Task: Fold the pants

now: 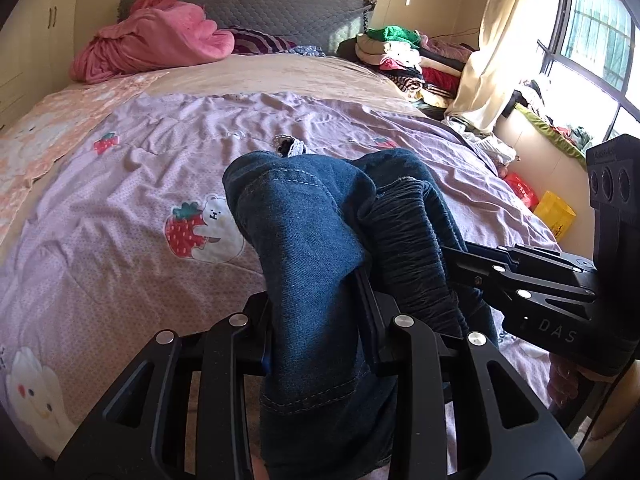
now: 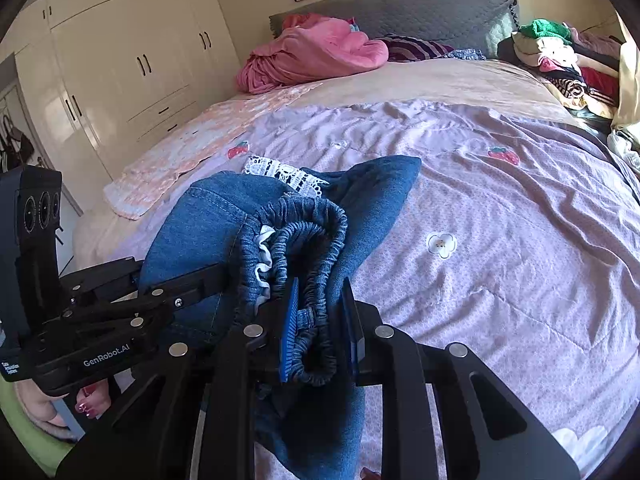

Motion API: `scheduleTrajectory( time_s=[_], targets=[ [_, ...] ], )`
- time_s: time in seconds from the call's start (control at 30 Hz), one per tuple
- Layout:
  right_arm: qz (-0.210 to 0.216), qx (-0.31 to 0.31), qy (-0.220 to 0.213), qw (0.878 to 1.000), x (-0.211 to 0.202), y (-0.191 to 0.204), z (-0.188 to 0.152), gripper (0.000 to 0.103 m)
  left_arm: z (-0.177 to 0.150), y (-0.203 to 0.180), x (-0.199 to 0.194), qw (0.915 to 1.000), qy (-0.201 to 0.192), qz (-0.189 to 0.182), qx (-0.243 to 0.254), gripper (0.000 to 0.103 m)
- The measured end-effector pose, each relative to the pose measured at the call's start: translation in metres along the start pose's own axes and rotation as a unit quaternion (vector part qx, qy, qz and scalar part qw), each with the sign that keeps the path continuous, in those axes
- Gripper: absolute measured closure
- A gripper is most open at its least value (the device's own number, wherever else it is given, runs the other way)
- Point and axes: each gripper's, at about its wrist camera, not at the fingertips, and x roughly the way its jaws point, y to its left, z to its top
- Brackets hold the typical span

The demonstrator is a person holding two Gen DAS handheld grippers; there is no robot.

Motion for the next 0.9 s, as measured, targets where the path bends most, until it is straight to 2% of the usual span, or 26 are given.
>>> scheduleTrajectory(
  time_s=[0.3, 0.9],
  targets=[
    [-0.001, 0.006, 0.020, 1.000, 0.033, -0.004, 0.011, 0.084, 0.005, 0.019, 0.019, 0.9999, 0.004, 0.012, -0.010, 0.079],
    [-0.008, 0.061, 0.063, 0.996, 0.066, -0.035, -0.006, 0.083, -0.009, 0.041, 0.049, 0.9991, 0.029, 0.012, -0.028, 0.079]
  ],
)
